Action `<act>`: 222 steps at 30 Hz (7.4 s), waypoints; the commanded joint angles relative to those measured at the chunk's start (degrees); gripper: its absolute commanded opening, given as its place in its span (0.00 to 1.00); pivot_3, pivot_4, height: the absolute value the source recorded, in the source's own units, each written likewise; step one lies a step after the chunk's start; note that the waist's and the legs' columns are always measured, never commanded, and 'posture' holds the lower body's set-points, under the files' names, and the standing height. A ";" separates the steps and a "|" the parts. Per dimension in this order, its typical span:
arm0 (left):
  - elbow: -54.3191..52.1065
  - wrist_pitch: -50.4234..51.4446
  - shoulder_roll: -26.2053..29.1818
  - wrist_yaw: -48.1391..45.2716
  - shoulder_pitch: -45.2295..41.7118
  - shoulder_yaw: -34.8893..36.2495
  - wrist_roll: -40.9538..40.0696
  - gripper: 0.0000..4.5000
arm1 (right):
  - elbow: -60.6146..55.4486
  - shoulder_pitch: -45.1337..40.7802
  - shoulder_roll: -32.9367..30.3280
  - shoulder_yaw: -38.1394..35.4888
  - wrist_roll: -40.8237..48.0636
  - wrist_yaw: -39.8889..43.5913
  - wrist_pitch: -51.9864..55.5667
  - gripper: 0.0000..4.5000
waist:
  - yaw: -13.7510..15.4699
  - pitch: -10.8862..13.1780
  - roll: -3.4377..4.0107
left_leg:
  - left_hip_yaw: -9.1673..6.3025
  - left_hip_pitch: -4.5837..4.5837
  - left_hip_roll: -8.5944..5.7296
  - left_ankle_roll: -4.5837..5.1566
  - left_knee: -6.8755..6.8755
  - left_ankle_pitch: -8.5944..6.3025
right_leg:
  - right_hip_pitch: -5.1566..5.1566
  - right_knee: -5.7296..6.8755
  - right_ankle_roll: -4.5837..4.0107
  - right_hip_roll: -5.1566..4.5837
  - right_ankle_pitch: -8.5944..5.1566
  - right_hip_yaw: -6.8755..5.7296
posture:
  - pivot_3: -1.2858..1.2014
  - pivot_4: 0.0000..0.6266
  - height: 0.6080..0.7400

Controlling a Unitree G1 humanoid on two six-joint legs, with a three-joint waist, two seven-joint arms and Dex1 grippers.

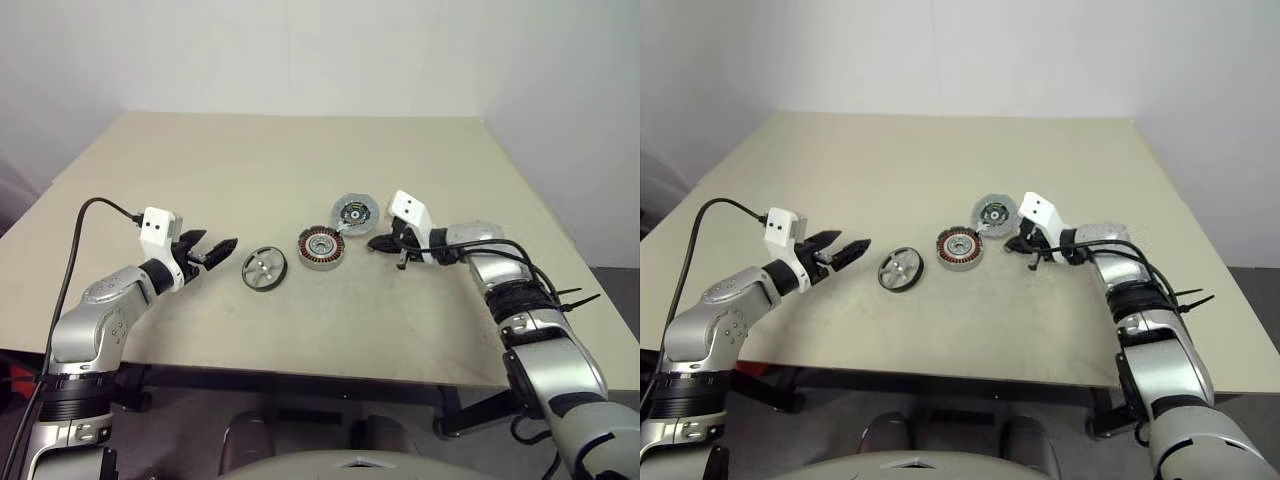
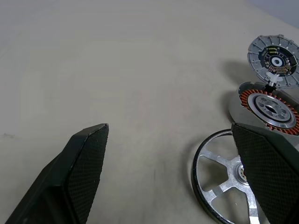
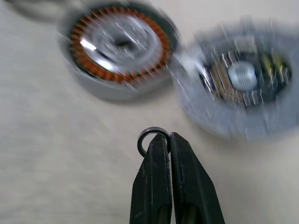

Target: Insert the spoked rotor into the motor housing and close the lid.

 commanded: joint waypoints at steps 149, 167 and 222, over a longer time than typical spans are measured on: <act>-0.98 -1.20 2.76 1.17 -0.30 5.56 0.17 1.00 | 20.64 -11.49 16.06 5.62 -8.66 -13.11 -12.69 0.43 | -0.15 -0.03 -0.05 | 0.02 0.24 0.03 -0.22 -0.43 0.14 | 0.04 0.13 -0.18 0.07 -0.10 -0.01 | 0.52 0.00 1.00; -1.51 -0.94 0.77 1.20 -0.10 3.63 0.05 1.00 | 11.41 -13.47 13.83 3.32 -6.12 -12.88 -10.85 0.43 | -0.09 -0.02 -0.05 | 0.01 0.22 0.02 -0.23 -0.43 0.14 | 0.00 0.11 -0.19 0.07 -0.11 -0.02 | 0.52 0.00 1.00; -0.18 31.76 -16.37 14.52 -4.75 10.04 -19.69 0.82 | 10.83 -12.77 11.73 2.59 -5.40 -15.96 -11.46 0.44 | -0.03 -0.02 -0.05 | 0.00 0.15 -0.06 -0.21 -0.41 0.15 | 0.05 0.01 -0.18 0.00 -0.11 -0.05 | 0.52 0.00 1.00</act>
